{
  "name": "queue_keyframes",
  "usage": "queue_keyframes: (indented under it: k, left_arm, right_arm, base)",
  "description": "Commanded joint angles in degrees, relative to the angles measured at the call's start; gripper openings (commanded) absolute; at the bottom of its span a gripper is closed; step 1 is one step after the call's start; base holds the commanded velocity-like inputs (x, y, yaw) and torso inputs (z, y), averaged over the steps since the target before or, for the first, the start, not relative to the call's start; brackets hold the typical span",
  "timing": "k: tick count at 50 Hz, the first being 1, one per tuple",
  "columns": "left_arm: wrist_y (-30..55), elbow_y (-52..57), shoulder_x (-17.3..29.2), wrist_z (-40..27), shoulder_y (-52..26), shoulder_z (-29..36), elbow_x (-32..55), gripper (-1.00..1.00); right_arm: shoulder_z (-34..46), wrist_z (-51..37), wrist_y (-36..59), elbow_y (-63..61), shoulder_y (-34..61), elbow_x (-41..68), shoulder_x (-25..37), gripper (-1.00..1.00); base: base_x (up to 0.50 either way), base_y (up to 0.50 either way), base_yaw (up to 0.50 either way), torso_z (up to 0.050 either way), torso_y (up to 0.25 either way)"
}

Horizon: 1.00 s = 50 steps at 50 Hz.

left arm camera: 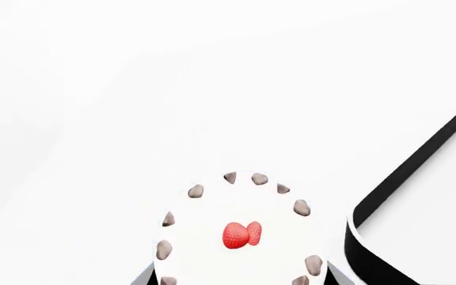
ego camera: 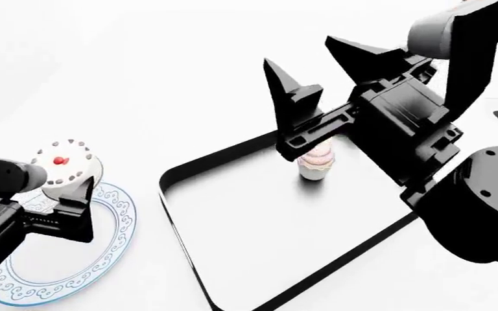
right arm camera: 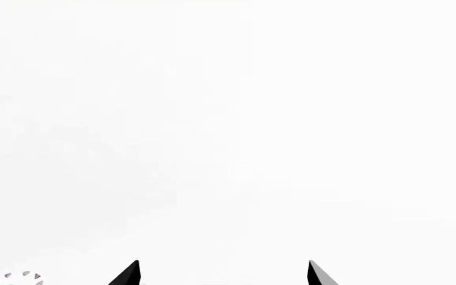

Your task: Move the dessert items from the plate to the tray.

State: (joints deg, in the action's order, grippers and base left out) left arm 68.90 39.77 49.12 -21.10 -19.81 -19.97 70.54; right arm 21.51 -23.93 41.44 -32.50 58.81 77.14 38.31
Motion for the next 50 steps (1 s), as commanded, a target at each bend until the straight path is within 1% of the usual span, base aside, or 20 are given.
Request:
queue_keyframes:
  k: [1, 4, 8, 15, 19, 24, 33, 42, 50]
  left_arm:
    - [6.83, -2.88, -1.88, -4.49, -22.73, 14.77, 7.62, -1.0]
    - [8.58, -4.92, -5.23, -3.29, -30.01, 21.03, 6.62, -1.0]
    - [5.87, -8.58, -10.77, 3.56, -34.76, 31.18, -1.76, -1.0]
    - [-1.49, -15.62, -17.89, 13.56, -38.32, 43.59, -12.41, -1.0]
    - [-4.03, -17.59, -20.94, 15.71, -38.73, 47.08, -14.98, -1.0]
    - [-6.16, -18.98, -23.75, 17.2, -38.82, 49.82, -16.74, -1.0]
    - [-8.63, -20.79, -26.3, 18.92, -37.69, 52.22, -17.9, -1.0]
    - [-8.32, -20.27, -25.58, 19.0, -36.39, 52.33, -16.92, -1.0]
    - [-7.14, -19.68, -23.97, 18.39, -35.82, 52.17, -16.23, -1.0]
  right_arm:
    - [-5.56, -5.62, -1.79, 2.3, 8.74, 1.33, -0.17, 1.0]
    - [-6.33, -6.82, -1.75, 2.52, 10.5, 2.08, -0.12, 1.0]
    - [-7.05, -8.16, -1.91, 0.93, 11.42, 2.12, 0.35, 1.0]
    - [-7.3, -9.4, -1.37, -0.11, 11.34, 2.9, 1.4, 1.0]
    - [-7.08, -9.07, -1.37, 0.23, 10.75, 2.46, 1.58, 1.0]
    - [-6.88, -8.9, -1.27, 0.62, 10.19, 2.37, 1.81, 1.0]
    - [-6.55, -8.87, -1.09, 0.63, 9.61, 2.45, 2.07, 1.0]
    - [-5.86, -8.0, -1.25, 1.39, 8.69, 1.33, 1.9, 1.0]
    - [-5.13, -6.91, -1.66, 2.32, 7.85, 0.24, 1.33, 1.0]
  base:
    - [0.0, 0.0, 0.0, 0.0, 0.0]
    - [0.0, 0.0, 0.0, 0.0, 0.0]
    - [0.0, 0.0, 0.0, 0.0, 0.0]
    - [0.0, 0.0, 0.0, 0.0, 0.0]
    - [0.0, 0.0, 0.0, 0.0, 0.0]
    - [0.0, 0.0, 0.0, 0.0, 0.0]
    - [0.0, 0.0, 0.0, 0.0, 0.0]
    - [0.0, 0.0, 0.0, 0.0, 0.0]
    - [0.0, 0.0, 0.0, 0.0, 0.002]
